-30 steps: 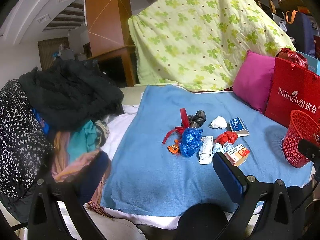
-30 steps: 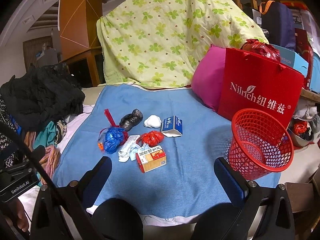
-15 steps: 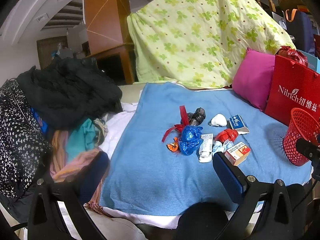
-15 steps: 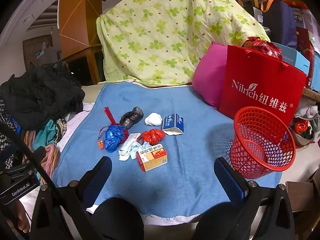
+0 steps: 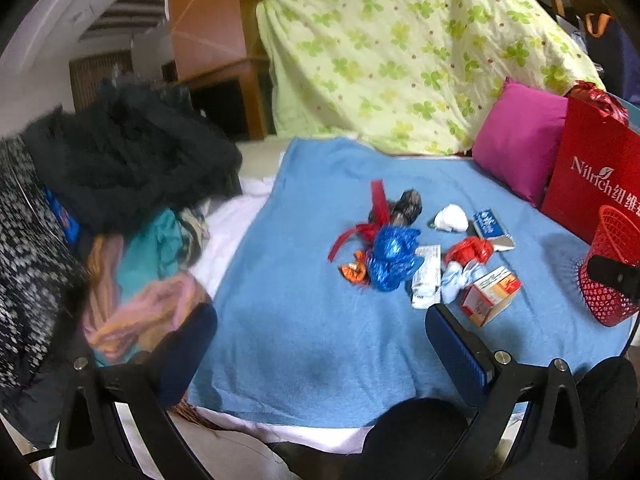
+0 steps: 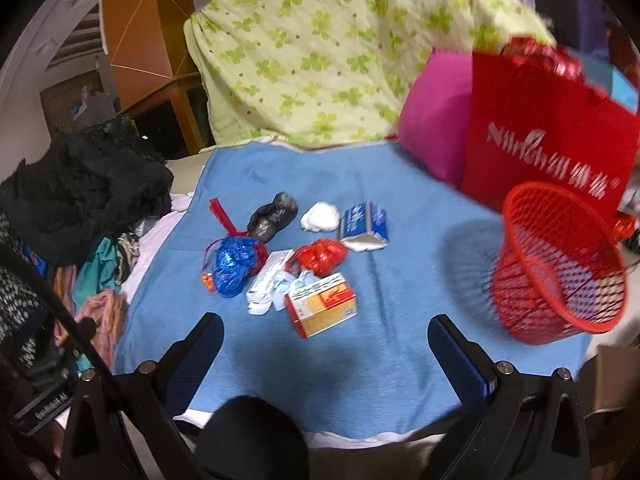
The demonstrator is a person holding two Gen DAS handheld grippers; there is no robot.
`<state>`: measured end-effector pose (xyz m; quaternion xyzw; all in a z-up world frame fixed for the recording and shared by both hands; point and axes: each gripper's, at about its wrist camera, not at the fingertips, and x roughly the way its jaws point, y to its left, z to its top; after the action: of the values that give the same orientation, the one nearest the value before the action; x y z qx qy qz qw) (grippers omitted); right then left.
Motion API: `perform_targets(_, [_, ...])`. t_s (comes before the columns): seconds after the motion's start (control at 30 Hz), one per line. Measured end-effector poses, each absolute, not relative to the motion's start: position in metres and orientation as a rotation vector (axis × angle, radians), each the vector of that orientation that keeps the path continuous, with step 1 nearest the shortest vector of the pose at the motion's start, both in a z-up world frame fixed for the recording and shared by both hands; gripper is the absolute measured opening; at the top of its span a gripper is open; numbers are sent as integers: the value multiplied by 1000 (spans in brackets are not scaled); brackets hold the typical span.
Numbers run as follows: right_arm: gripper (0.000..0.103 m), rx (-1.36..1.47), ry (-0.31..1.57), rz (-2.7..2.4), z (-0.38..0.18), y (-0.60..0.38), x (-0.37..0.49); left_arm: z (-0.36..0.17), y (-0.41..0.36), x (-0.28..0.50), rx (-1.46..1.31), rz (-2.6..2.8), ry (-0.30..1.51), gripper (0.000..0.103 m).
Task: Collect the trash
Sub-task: 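Grasp the yellow-red medicine box with the right tool while the left tool grasps the blue bag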
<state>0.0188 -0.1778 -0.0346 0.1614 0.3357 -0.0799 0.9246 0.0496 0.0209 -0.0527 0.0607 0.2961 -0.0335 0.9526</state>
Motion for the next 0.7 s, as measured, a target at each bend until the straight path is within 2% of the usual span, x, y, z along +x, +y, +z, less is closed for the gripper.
perform_targets(0.2, [101, 588, 817, -86, -78, -204, 74, -88, 41, 102, 54, -154, 711, 103])
perform_targets(0.33, [85, 762, 912, -69, -115, -219, 112, -98, 38, 133, 38, -206, 758, 103])
perform_targets(0.63, [85, 1018, 1001, -118, -170, -232, 167, -118, -22, 212, 88, -341, 852, 102])
perform_targets(0.7, [85, 1072, 1011, -121, -179, -235, 171, -127, -34, 226, 87, -352, 889, 93])
